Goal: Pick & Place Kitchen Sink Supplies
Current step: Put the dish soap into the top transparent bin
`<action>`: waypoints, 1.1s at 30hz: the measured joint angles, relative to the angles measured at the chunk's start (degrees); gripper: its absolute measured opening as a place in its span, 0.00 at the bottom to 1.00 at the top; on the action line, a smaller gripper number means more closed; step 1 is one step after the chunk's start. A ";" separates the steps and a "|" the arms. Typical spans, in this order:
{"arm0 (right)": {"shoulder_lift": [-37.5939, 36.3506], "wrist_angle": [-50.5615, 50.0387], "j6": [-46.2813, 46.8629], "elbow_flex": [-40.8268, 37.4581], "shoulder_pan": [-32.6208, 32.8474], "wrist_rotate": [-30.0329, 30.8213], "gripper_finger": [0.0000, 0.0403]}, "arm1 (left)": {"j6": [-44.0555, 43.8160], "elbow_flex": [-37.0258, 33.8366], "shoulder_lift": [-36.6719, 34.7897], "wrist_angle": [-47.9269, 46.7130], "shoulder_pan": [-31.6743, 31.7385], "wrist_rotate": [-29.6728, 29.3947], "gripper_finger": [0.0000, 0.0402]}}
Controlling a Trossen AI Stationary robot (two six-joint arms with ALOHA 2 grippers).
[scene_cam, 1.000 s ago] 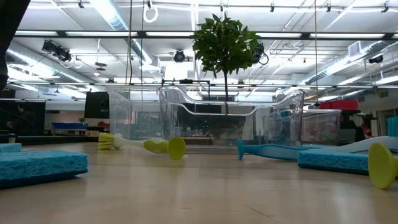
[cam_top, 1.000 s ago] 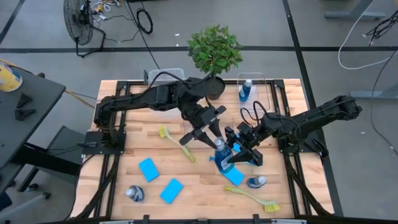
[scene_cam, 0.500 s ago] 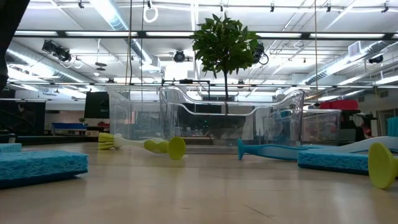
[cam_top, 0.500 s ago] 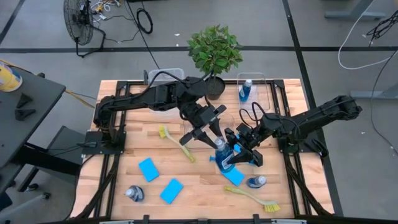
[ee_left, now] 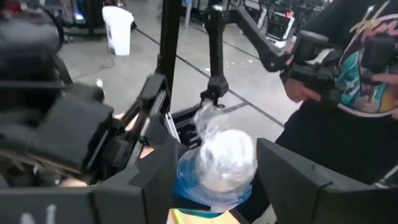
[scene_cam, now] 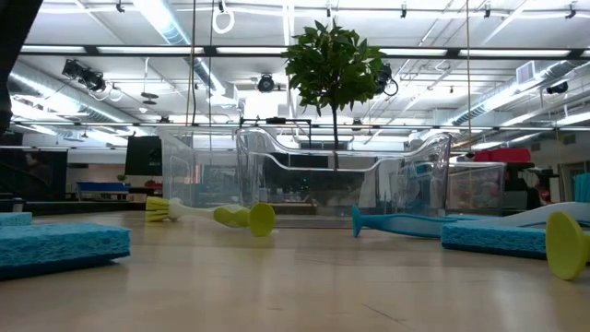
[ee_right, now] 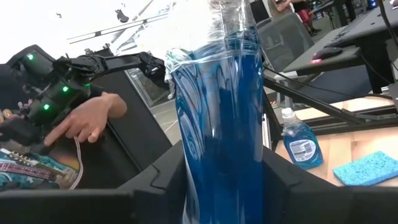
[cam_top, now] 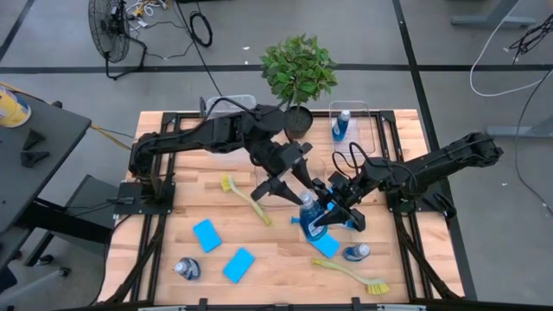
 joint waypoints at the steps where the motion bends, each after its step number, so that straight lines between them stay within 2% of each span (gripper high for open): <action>1: 0.01 0.00 0.00 0.00 0.00 0.00 0.34 | -0.03 0.00 -0.62 0.11 0.05 -0.02 0.58; 7: 0.01 0.07 -2.86 0.00 0.00 1.12 0.34 | 0.20 0.07 -5.59 -0.02 -0.01 -2.40 0.65; 13: 0.01 -0.09 -10.47 0.00 -0.19 10.59 0.34 | 2.56 0.07 -10.61 -1.59 -0.01 -5.58 0.59; 20: 0.01 -5.15 -14.46 0.00 -1.69 21.98 0.35 | 3.55 0.07 -13.37 -9.00 -0.01 -8.62 0.41; 28: 0.00 -15.25 -16.70 0.00 -2.80 29.04 0.33 | 5.93 0.02 -13.49 -20.51 -0.03 -9.88 0.05; 33: 0.01 -20.18 -16.70 0.00 -3.04 34.98 0.33 | 6.24 0.00 -13.47 -24.27 -1.20 -18.58 0.01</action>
